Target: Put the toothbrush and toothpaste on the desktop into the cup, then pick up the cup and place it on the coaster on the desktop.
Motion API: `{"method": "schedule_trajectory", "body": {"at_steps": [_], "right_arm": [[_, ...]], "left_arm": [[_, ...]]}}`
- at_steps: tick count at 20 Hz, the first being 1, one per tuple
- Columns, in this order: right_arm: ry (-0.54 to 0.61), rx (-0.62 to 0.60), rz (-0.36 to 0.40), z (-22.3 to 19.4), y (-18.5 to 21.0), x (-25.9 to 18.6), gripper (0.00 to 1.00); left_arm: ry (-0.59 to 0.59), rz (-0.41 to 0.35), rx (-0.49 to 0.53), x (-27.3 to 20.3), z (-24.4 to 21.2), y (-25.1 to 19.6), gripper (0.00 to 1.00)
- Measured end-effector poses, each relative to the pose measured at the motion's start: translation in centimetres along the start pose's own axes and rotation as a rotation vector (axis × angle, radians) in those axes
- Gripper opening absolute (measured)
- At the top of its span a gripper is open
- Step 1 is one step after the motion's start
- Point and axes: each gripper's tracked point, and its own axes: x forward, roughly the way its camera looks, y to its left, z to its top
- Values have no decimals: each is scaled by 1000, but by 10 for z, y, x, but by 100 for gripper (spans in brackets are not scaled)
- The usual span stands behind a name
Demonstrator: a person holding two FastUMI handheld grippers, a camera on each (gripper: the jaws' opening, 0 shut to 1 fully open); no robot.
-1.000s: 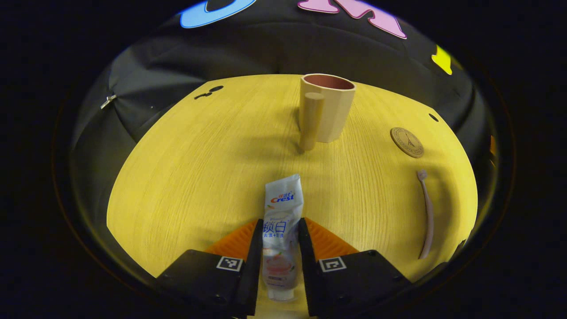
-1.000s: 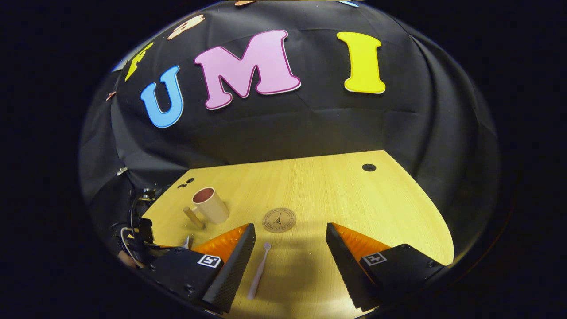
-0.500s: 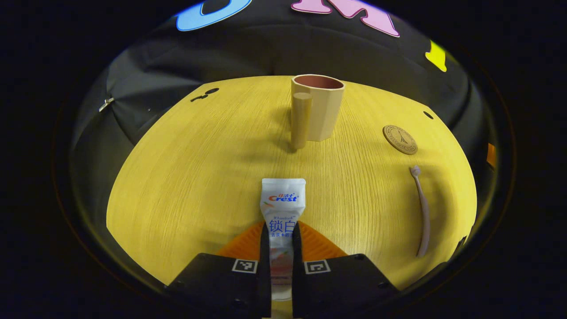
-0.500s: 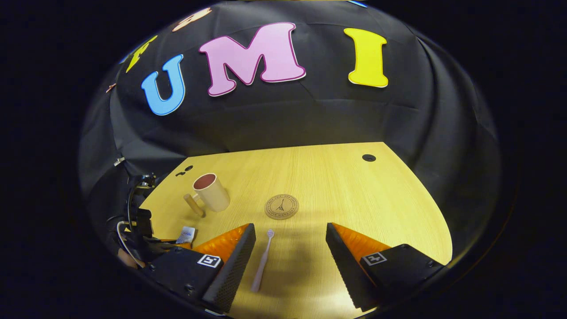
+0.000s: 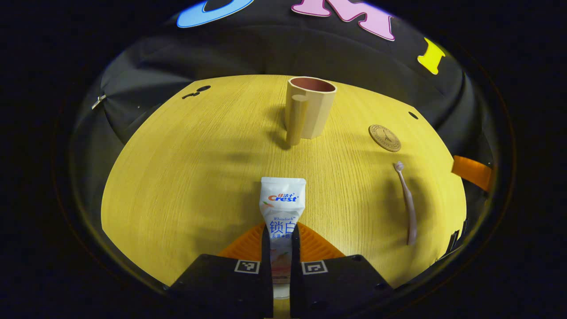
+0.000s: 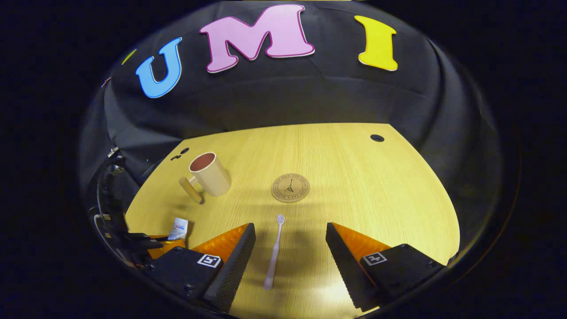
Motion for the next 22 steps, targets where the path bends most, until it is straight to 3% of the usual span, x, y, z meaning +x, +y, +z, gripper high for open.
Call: {"method": "schedule_trajectory", "body": {"at_steps": [8, 10, 11, 13, 14, 16, 18, 22], "right_arm": [[254, 34, -21, -59, 16, 41, 98], [287, 18, -43, -69, 14, 47, 98], [304, 13, -52, -73, 14, 50, 98], [338, 11, -76, -81, 12, 52, 98], [352, 12, -84, -84, 11, 53, 98], [381, 12, -102, -89, 11, 53, 98], [395, 8, -120, -91, 10, 54, 100], [447, 17, -156, -93, 8, 55, 83]], "left_arm": [[-40, -33, -11, -45, 7, 7, 20], [-46, -32, -20, -50, 7, 10, 20], [-45, -28, -23, -52, 6, 12, 24], [-41, -29, -31, -55, 2, 14, 24], [-38, -32, -36, -56, 0, 15, 20], [-31, -35, -45, -57, -6, 17, 25], [-21, -46, -58, -58, -11, 17, 20], [-15, -50, -51, -62, -16, 20, 25]]}}
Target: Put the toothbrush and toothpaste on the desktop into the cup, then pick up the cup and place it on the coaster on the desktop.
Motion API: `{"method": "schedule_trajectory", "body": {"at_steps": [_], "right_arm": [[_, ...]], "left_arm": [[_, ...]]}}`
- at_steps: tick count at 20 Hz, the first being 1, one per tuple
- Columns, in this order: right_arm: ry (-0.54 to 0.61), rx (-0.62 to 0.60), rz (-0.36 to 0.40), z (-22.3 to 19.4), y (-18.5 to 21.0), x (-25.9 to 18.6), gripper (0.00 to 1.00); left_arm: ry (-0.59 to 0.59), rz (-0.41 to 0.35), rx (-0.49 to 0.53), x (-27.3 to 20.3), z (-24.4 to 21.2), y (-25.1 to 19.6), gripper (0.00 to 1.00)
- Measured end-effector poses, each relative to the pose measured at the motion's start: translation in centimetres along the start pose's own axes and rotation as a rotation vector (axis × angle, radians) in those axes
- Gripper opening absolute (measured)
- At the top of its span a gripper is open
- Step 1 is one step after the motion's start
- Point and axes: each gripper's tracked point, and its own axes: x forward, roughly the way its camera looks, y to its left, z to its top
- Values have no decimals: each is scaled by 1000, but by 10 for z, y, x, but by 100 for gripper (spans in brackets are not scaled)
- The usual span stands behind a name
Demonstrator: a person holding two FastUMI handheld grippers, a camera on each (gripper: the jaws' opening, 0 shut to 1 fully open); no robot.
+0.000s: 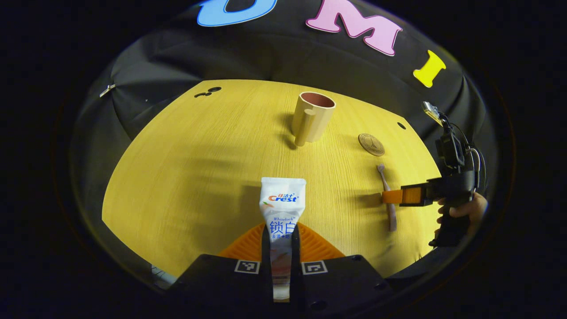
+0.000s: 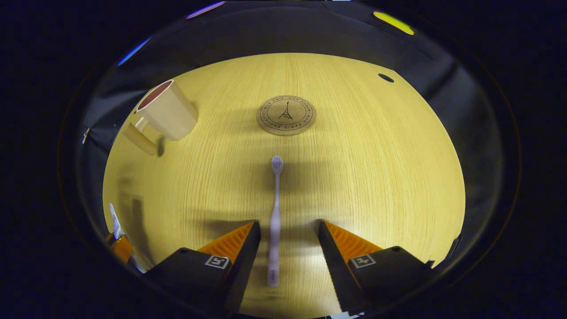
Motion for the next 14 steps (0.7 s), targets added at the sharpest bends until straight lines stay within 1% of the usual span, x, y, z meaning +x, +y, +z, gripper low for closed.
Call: {"method": "schedule_trajectory", "body": {"at_steps": [1, 2, 3, 4, 5, 7, 8, 9, 10, 11, 13, 14], "right_arm": [[9, 14, -7, 0, 0, 2, 72], [9, 29, -14, 2, -2, 3, 67], [17, 47, -20, 1, -2, 3, 53], [23, 54, -24, 1, -3, 3, 46], [23, 59, -26, 1, -4, 1, 28], [10, 45, 6, 2, -2, 1, 14], [0, 14, 66, 4, 6, -1, 13], [6, -27, 103, 0, 10, -1, 9], [7, -55, 119, 0, 9, 0, 8], [15, -66, 128, -4, 8, -2, 6], [20, -59, 136, -6, 7, -2, 6], [23, -47, 130, -6, 5, -2, 0]], "left_arm": [[-2, -1, 5, 0, 0, 1, 25], [-3, -1, 9, -1, 0, 1, 25], [-5, -2, 12, -1, 1, 1, 24], [-6, -5, 15, -1, 1, 1, 24], [-8, -8, 17, -1, 3, 0, 24], [-13, -11, 18, -1, 3, 0, 24], [-17, -11, 17, -1, 5, -1, 24], [-18, -14, 16, 0, 5, -2, 25], [-17, -20, 14, 1, 5, -3, 20], [-15, -24, 14, 2, 5, -4, 20], [-17, -30, 14, 4, 7, -6, 20], [-20, -33, 13, 4, 9, -6, 20]]}}
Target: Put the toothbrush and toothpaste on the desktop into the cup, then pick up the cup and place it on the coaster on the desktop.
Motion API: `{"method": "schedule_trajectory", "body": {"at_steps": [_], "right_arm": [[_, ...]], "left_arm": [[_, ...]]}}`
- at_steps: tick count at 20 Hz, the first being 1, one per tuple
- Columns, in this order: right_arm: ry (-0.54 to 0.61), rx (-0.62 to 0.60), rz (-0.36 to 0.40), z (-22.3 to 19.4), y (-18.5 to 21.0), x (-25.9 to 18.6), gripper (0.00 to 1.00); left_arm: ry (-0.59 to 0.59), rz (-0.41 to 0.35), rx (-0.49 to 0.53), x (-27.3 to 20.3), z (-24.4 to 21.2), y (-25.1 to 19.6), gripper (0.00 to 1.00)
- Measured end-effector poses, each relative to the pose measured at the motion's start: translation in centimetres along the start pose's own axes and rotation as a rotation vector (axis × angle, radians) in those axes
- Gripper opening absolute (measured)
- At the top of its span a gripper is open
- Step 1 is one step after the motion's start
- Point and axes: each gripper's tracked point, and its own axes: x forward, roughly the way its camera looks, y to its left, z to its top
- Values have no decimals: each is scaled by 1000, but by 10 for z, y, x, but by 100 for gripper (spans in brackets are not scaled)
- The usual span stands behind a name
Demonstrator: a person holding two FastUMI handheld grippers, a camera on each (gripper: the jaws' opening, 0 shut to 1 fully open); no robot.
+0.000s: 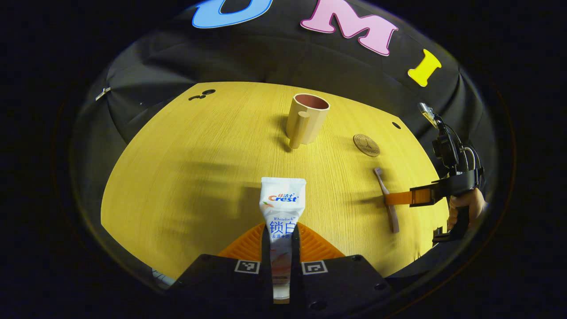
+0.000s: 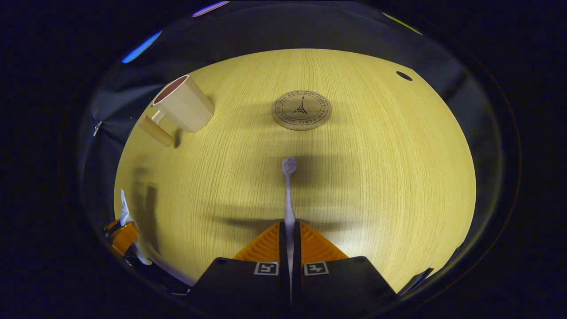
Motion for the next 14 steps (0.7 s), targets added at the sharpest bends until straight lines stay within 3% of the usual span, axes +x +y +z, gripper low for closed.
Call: {"method": "schedule_trajectory", "body": {"at_steps": [1, 3, 4, 14], "right_arm": [[0, 3, -9, -1, -4, -2, 6], [-6, -20, -24, -4, -12, -8, 6], [-12, -32, -28, -6, -17, -12, 6], [-57, 34, -29, -22, -56, -49, 6]], "left_arm": [[-5, -2, -1, -1, 3, -1, 20], [-19, -13, -3, -3, 12, -1, 25], [-29, -16, -8, -3, 16, 0, 20], [-159, -57, -33, -12, 104, -7, 20]]}}
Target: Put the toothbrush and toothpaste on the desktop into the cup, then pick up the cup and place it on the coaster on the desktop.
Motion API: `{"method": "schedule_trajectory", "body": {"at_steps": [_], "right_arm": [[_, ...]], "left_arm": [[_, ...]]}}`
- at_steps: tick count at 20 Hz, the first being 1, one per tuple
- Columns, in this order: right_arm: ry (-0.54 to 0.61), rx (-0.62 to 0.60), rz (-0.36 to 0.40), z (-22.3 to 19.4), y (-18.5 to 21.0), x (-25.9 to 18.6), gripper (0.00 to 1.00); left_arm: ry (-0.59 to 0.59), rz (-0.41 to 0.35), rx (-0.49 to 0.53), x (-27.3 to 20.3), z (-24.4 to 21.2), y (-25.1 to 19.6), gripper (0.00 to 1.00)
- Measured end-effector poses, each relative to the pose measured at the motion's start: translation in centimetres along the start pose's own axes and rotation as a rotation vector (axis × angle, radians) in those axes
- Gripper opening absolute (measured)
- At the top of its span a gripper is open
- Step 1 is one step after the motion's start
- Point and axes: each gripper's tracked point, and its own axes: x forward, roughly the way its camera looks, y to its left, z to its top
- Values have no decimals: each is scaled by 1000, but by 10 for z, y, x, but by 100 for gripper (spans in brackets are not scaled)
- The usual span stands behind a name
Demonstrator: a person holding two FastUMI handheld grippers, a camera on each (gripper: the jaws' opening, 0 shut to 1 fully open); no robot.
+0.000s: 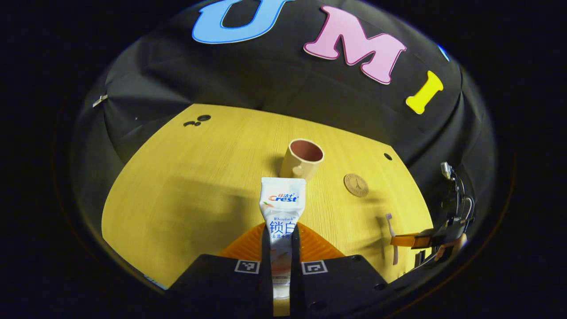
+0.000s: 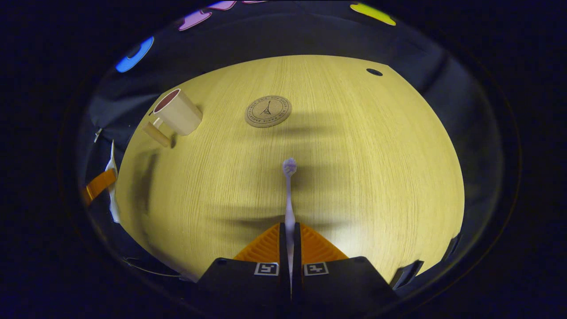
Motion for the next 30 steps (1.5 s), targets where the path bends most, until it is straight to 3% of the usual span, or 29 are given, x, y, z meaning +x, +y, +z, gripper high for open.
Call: {"method": "schedule_trajectory", "body": {"at_steps": [6, 14, 21, 26, 28, 30], "right_arm": [[-29, 39, 25, -6, -12, -24, 6], [-54, 115, 20, -12, -29, -43, 6], [-46, 135, 11, -7, -40, -52, 6], [-13, 150, 21, -7, -41, -51, 6], [-1, 129, 21, -8, -41, -49, 6], [18, 119, 24, -9, -42, -48, 6]], "left_arm": [[-128, -78, -33, 16, 83, -21, 20], [-308, -160, 15, 66, 183, -56, 19], [-436, -247, 53, 126, 208, -83, 20], [-453, -224, 60, 172, 193, -68, 19], [-511, -243, 46, 167, 207, -71, 20], [-472, -242, 74, 172, 199, -72, 19]]}}
